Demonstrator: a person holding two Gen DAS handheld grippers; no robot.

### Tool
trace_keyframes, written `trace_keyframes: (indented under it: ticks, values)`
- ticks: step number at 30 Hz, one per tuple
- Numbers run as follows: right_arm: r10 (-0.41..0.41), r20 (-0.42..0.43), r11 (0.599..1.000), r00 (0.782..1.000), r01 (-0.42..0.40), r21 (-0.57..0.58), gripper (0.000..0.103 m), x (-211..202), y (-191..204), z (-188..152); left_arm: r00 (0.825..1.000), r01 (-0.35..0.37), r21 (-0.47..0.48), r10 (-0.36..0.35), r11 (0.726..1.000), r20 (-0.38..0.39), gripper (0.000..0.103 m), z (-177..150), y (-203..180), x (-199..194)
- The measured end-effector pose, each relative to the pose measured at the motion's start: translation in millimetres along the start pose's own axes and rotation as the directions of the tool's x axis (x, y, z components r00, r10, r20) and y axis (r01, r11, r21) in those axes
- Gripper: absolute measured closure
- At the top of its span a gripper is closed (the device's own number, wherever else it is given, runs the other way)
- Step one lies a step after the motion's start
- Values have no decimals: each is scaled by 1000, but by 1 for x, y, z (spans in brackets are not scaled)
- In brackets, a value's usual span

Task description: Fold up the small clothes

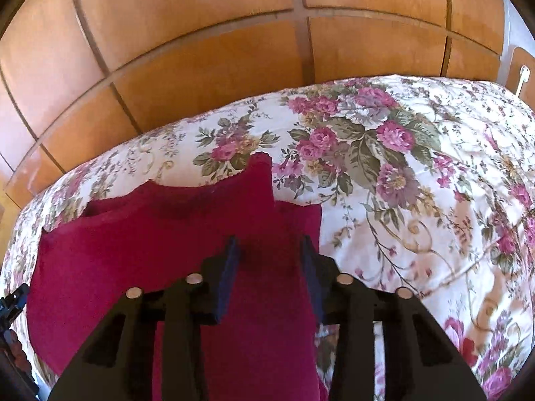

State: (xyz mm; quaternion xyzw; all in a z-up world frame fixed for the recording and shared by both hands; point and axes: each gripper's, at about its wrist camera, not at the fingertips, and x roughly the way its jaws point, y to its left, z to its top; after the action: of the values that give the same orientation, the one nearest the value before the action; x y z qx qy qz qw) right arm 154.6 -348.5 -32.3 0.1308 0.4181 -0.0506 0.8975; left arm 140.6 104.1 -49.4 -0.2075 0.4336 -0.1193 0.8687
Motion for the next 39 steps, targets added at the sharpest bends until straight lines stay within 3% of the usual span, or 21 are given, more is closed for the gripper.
trace_keyframes:
  ticks: [1, 3, 4, 7, 9, 10, 11, 12, 18, 20, 23, 25, 31, 35, 39]
  values:
    - [1, -10, 1000, 1000, -1, -7, 89, 4, 1, 1, 1000, 10, -12, -10, 1000, -6, 60, 3, 0, 4]
    - [-18, -17, 999, 1000, 17, -45, 96, 7, 7, 2, 1000, 19, 2, -19, 1000, -13, 89, 6, -3, 9]
    - [-32, -2, 998, 999, 32, -63, 97, 4, 10, 2, 1000, 14, 14, -14, 1000, -7, 94, 8, -6, 10]
    - [-60, 78, 997, 995, 64, -47, 97, -11, 5, 5, 999, -12, 58, 10, 998, 34, 97, 12, -16, 11]
    - [-93, 79, 996, 992, 94, -7, 97, -5, -4, 6, 999, -38, 66, 36, 997, 38, 97, 15, -19, 18]
    - [-116, 53, 993, 992, 116, 1, 97, 6, -7, 3, 996, -77, 83, 74, 994, 40, 97, 16, -21, 24]
    - [-128, 28, 992, 991, 128, 0, 97, 16, -8, 1, 987, -159, 110, 156, 981, 36, 100, 14, -22, 35]
    - [-140, 7, 990, 990, 140, -8, 97, 26, -8, -3, 983, -182, 112, 181, 977, 20, 100, 13, -19, 43]
    - [-178, 38, 980, 983, 181, -85, 92, 31, 4, -14, 977, -212, 124, 211, 969, 25, 100, 3, -18, 43]
    - [-152, 31, 986, 988, 154, -62, 88, 29, -3, -13, 967, -254, 141, 250, 957, 47, 100, -1, -22, 36]
    - [-76, 22, 997, 997, 75, 18, 51, 19, -17, -10, 944, -328, 113, 319, 938, 88, 100, -5, -24, 20]
    - [7, 19, 997, 1000, -9, 78, 50, 9, -30, -10, 945, -316, 107, 304, 943, 121, 97, -8, -26, 6]
    - [152, -31, 979, 988, -146, 140, 43, -7, -57, -29, 960, -243, 215, 204, 946, 190, 69, -26, -68, -16]
    - [287, -53, 938, 956, -270, 216, 42, -8, -66, -51, 974, -210, 299, 172, 931, 150, 65, -44, -96, -4]
    - [402, -46, 887, 914, -377, 268, 41, -10, -64, -66, 978, -203, 307, 181, 930, 99, 65, -60, -103, 14]
